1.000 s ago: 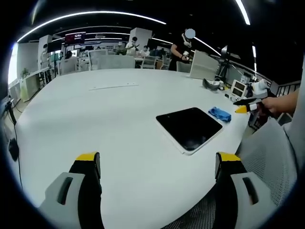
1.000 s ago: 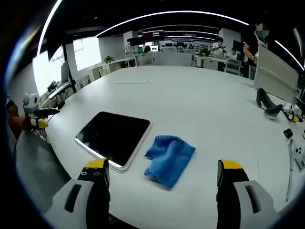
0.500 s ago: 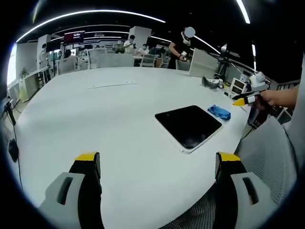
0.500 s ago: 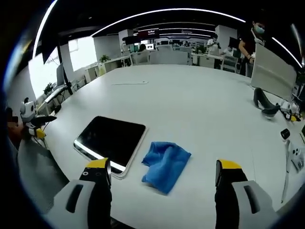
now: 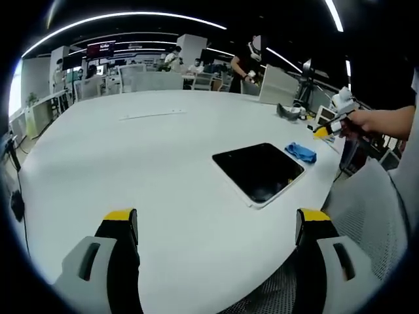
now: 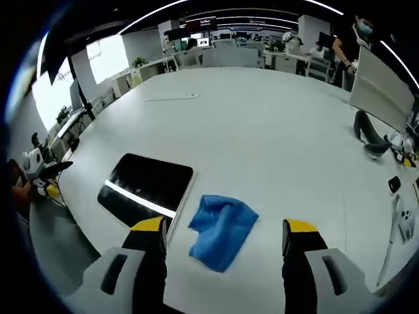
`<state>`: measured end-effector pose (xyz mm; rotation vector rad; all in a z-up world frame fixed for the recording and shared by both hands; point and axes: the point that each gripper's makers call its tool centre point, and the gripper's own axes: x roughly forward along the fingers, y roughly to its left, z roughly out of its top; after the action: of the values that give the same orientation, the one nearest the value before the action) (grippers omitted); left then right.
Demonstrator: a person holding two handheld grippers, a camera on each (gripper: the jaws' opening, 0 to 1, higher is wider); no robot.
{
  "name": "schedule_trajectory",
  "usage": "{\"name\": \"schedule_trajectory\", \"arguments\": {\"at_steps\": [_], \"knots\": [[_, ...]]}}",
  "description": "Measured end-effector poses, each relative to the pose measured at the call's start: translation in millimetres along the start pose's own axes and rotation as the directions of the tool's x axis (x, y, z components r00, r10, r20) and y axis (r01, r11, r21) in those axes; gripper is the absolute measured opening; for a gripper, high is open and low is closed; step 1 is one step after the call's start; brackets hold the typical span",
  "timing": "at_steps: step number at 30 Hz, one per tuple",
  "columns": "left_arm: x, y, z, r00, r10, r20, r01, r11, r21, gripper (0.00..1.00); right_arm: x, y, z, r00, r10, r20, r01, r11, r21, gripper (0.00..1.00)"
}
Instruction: Wipe the mirror surface with the cleaning cloth until all visible marks leave the cleaned area.
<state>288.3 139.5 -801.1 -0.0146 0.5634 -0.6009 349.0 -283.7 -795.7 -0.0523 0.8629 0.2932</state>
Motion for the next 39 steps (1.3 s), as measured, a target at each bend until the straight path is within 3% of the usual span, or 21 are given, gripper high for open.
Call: {"name": "schedule_trajectory", "arguments": {"at_steps": [3, 6, 8, 14, 18, 27, 30, 32, 39], "knots": [[0, -1.2, 0.5, 1.000, -0.005, 0.001, 0.005, 1.000, 0.002, 0.99, 6, -3, 4.2, 1.000, -0.009, -0.020, 0.010, 1.000, 0.017, 0.68], [0, -1.6, 0.4, 1.000, -0.005, 0.001, 0.005, 1.000, -0.001, 0.99, 12, -7, -10.3, 0.992, -0.020, -0.128, 0.021, 1.000, 0.006, 0.65], [0, -1.8, 0.5, 1.000, -0.006, 0.001, 0.006, 1.000, -0.003, 0.99, 17, -6, -17.0, 0.986, -0.002, -0.170, 0.010, 0.999, 0.044, 0.65], [0, -2.6, 0.4, 1.000, -0.006, -0.003, 0.006, 1.000, -0.001, 0.99, 35, -5, -21.1, 0.982, 0.000, -0.187, 0.006, 1.000, 0.031, 0.57], [1, -0.8, 0.1, 1.000, -0.004, -0.002, 0.004, 1.000, -0.008, 0.99, 43, -5, -24.2, 0.982, -0.021, -0.189, 0.026, 0.999, 0.026, 0.42], [2, -1.1, -1.7, 1.000, -0.010, -0.008, 0.010, 1.000, -0.018, 0.99, 58, -5, -40.5, 0.976, -0.036, -0.216, 0.050, 0.997, 0.058, 0.28], [2, -1.5, -1.3, 1.000, -0.011, -0.008, 0.011, 1.000, -0.023, 0.99, 61, -7, -42.4, 0.974, -0.049, -0.219, 0.068, 0.994, 0.082, 0.15], [2, -1.3, -1.7, 1.000, -0.012, -0.009, 0.011, 1.000, -0.024, 0.99, 61, -6, -38.9, 0.978, -0.047, -0.205, 0.072, 0.990, 0.118, 0.15], [2, -1.3, -3.4, 1.000, -0.015, -0.016, 0.014, 1.000, -0.026, 0.99, 64, 1, -41.6, 0.976, -0.038, -0.213, 0.067, 0.989, 0.129, 0.11]]}}
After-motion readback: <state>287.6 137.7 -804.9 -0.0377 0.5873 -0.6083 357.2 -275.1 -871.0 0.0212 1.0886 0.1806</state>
